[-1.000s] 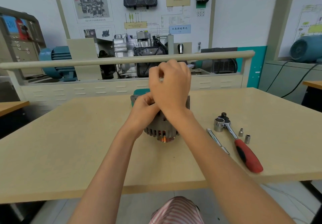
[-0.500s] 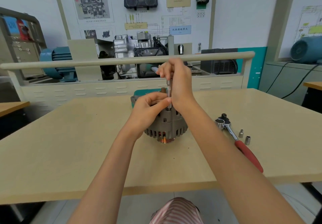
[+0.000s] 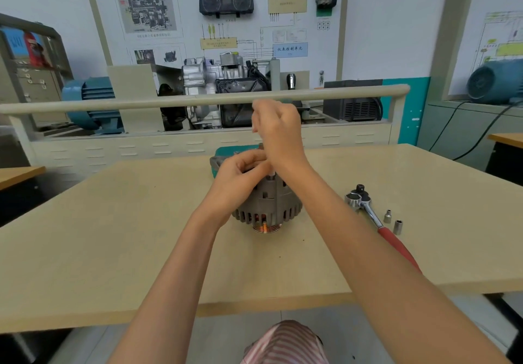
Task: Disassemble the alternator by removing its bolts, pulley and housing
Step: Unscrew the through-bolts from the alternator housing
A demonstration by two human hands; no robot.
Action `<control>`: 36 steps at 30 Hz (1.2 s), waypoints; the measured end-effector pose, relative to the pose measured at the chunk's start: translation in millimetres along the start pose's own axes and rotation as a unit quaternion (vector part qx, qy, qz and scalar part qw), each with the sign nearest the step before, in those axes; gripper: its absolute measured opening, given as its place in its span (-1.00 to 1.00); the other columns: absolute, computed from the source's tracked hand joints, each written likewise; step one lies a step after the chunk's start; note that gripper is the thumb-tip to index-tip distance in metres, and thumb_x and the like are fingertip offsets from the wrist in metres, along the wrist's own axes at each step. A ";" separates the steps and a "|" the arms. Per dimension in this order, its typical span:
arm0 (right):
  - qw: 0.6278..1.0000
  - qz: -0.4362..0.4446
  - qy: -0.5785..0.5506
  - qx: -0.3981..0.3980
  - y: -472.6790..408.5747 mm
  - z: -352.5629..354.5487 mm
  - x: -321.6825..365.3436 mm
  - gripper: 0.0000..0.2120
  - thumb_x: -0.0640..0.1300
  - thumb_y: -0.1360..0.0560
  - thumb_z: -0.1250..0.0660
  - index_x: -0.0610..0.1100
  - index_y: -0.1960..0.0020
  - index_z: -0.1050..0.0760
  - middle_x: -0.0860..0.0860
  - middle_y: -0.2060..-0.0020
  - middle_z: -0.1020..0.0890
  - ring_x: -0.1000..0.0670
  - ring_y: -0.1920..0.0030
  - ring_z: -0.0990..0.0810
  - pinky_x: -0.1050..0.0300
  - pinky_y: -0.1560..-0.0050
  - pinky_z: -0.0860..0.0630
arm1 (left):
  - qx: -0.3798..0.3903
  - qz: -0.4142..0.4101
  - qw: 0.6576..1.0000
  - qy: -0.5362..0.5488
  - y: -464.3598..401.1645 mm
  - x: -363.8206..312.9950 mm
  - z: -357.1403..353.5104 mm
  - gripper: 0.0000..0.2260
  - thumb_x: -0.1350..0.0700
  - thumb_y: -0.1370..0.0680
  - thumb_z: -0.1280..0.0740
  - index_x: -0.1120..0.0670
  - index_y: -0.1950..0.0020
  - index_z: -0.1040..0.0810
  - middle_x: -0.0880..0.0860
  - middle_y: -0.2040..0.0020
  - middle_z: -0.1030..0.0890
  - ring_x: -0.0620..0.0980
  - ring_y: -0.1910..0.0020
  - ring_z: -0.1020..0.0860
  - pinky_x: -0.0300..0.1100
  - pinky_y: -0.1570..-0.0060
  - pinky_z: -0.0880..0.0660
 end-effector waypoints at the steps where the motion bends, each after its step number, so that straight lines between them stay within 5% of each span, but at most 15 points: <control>1: 0.996 -0.036 -0.085 0.020 -3.8 0.4 -4.3 -0.60 -0.18 -0.45 -0.12 -0.10 0.56 -0.18 -0.01 0.60 -0.26 -0.05 0.43 -0.28 0.13 0.25 -0.34 | 0.001 0.004 1.000 0.001 -0.3 0.8 0.4 -0.88 0.16 -0.56 -0.30 -0.02 0.06 -0.62 -0.18 0.24 -0.68 -0.32 0.24 -0.59 -0.50 0.31 -0.42; 5: 0.946 -0.127 -0.287 0.077 -11.9 -0.3 -16.7 -0.44 -0.23 -0.56 0.00 -0.08 0.63 -0.22 0.00 0.63 -0.36 0.01 0.43 -0.40 0.17 -0.04 -0.48 | -0.006 0.003 1.000 0.012 0.5 1.8 2.7 -0.88 0.14 -0.56 -0.30 0.03 0.01 -0.63 -0.14 0.18 -0.69 -0.28 0.17 -0.61 -0.48 0.23 -0.44; 8: 0.939 -0.135 -0.311 0.060 -9.6 2.5 -18.2 -0.44 -0.22 -0.56 -0.01 -0.07 0.62 -0.27 0.01 0.60 -0.39 0.02 0.40 -0.43 0.13 -0.06 -0.47 | -0.012 0.004 1.000 0.007 0.1 2.6 2.8 -0.89 0.15 -0.55 -0.32 0.06 0.01 -0.64 -0.10 0.15 -0.69 -0.24 0.14 -0.62 -0.45 0.18 -0.46; 12: 1.000 0.003 -0.017 -0.022 5.5 5.8 -8.8 -0.69 -0.16 -0.45 -0.11 -0.15 0.46 -0.33 0.04 0.45 -0.42 0.05 0.31 -0.41 0.16 0.12 -0.41 | -0.019 0.000 1.000 0.002 0.3 3.0 3.2 -0.82 0.22 -0.54 -0.32 -0.04 0.13 -0.64 -0.13 0.23 -0.69 -0.26 0.21 -0.61 -0.46 0.25 -0.45; 15: 0.918 0.144 0.354 -0.106 23.6 2.1 -0.5 -0.84 -0.18 -0.43 -0.21 -0.20 0.30 -0.43 -0.04 0.32 -0.45 -0.04 0.19 -0.39 0.10 0.07 -0.34 | -0.040 0.002 0.999 -0.012 0.8 4.9 4.6 -0.54 0.37 -0.50 -0.26 -0.09 0.46 -0.59 -0.19 0.48 -0.58 -0.34 0.45 -0.51 -0.50 0.46 -0.35; 17: 0.893 0.144 0.406 -0.131 26.8 1.2 2.1 -0.85 -0.17 -0.42 -0.22 -0.22 0.28 -0.46 -0.06 0.31 -0.45 -0.07 0.18 -0.38 0.07 -0.02 -0.31 | -0.043 0.001 0.999 -0.022 1.7 4.7 3.1 -0.48 0.40 -0.49 -0.24 -0.14 0.49 -0.59 -0.20 0.53 -0.54 -0.35 0.49 -0.48 -0.51 0.50 -0.31; 20: 0.958 0.116 0.243 -0.100 18.5 1.2 6.5 -0.76 -0.15 -0.41 -0.18 -0.13 0.43 -0.30 0.02 0.43 -0.35 -0.01 0.26 -0.33 0.14 0.11 -0.27 | -0.033 -0.013 0.999 -0.005 2.3 3.0 3.2 -0.52 0.39 -0.51 -0.25 -0.09 0.46 -0.60 -0.21 0.48 -0.58 -0.36 0.45 -0.51 -0.53 0.46 -0.33; 23: 0.998 0.016 0.047 -0.036 3.6 0.8 2.6 -0.61 -0.17 -0.46 -0.14 -0.10 0.54 -0.19 0.04 0.56 -0.27 0.03 0.42 -0.26 0.14 0.28 -0.25 | -0.010 -0.015 1.000 0.006 2.2 -0.2 1.7 -0.74 0.24 -0.55 -0.30 -0.08 0.18 -0.64 -0.16 0.28 -0.67 -0.31 0.26 -0.59 -0.48 0.31 -0.42; 29: 0.937 -0.169 -0.296 0.076 -15.9 -2.0 -16.4 -0.40 -0.22 -0.58 -0.03 -0.07 0.65 -0.23 0.01 0.66 -0.34 0.00 0.46 -0.39 0.09 -0.11 -0.48 | -0.007 0.000 1.000 0.009 2.2 1.2 4.9 -0.86 0.13 -0.56 -0.31 -0.02 -0.01 -0.65 -0.11 0.09 -0.70 -0.22 0.08 -0.63 -0.44 0.17 -0.47; 33: 0.957 -0.137 -0.254 0.031 -9.2 1.9 -16.4 -0.44 -0.24 -0.57 -0.05 -0.10 0.62 -0.27 0.02 0.62 -0.38 0.00 0.40 -0.41 0.16 -0.01 -0.51 | -0.017 0.003 1.000 0.012 0.7 3.8 4.8 -0.89 0.15 -0.54 -0.34 0.00 0.01 -0.64 -0.08 0.11 -0.70 -0.20 0.09 -0.63 -0.42 0.15 -0.48; 36: 1.000 0.001 -0.021 -0.017 1.3 4.5 -8.7 -0.59 -0.20 -0.52 -0.11 -0.21 0.50 -0.32 -0.03 0.50 -0.40 -0.01 0.34 -0.40 0.18 0.16 -0.42 | -0.021 -0.007 1.000 0.014 0.8 3.3 4.4 -0.86 0.21 -0.53 -0.34 -0.01 0.09 -0.64 -0.11 0.20 -0.69 -0.24 0.19 -0.61 -0.44 0.24 -0.46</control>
Point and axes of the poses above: each hand's wrist, its own y-axis away from the middle knuckle, its own z-axis out of the back of the hand, x = y × z, the point moved 4 cm from there along -y, towards the middle knuckle
